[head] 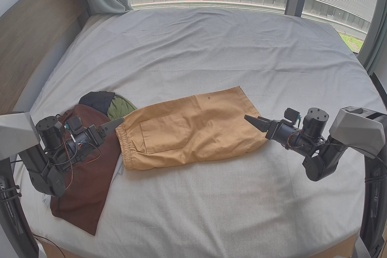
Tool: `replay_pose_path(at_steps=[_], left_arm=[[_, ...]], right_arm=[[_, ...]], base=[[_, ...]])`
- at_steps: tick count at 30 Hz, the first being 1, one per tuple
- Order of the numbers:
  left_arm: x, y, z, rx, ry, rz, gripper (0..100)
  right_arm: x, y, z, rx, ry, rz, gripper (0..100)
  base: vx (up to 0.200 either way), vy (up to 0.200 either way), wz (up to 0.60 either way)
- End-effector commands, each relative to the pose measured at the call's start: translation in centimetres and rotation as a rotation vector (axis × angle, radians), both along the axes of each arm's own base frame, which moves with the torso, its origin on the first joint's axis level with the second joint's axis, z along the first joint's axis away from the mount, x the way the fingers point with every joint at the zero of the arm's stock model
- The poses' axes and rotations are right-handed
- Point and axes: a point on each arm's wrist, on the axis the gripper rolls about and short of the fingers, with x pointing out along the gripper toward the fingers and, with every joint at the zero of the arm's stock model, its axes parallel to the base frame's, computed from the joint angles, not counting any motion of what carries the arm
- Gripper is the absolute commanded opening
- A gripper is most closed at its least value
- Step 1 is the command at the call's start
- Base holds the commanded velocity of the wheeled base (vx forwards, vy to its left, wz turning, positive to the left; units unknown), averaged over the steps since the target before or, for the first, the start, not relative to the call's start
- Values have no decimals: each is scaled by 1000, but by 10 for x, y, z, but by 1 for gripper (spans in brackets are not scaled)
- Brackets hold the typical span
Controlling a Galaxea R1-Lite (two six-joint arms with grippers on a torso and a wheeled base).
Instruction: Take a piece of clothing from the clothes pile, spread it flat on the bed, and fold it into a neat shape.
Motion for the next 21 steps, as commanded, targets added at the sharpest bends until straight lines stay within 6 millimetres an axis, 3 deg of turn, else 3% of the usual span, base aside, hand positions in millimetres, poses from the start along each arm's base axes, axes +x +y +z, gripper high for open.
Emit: replay_pose_path(at_steps=[1,6,21], left_arm=[[-1,0,1,5,-3,-1,100],[-3,0,-1,34,-14,-1,100],[-5,0,-3,40,-6,-3,100]], right_arm=[[-17,-10,-16,-9,59,-22,100],[-39,-13,-34,-30,165,-13,100],[-40,-10,-63,-54,235,-9,100]], base=[[0,0,0],[0,0,0],[0,0,0]])
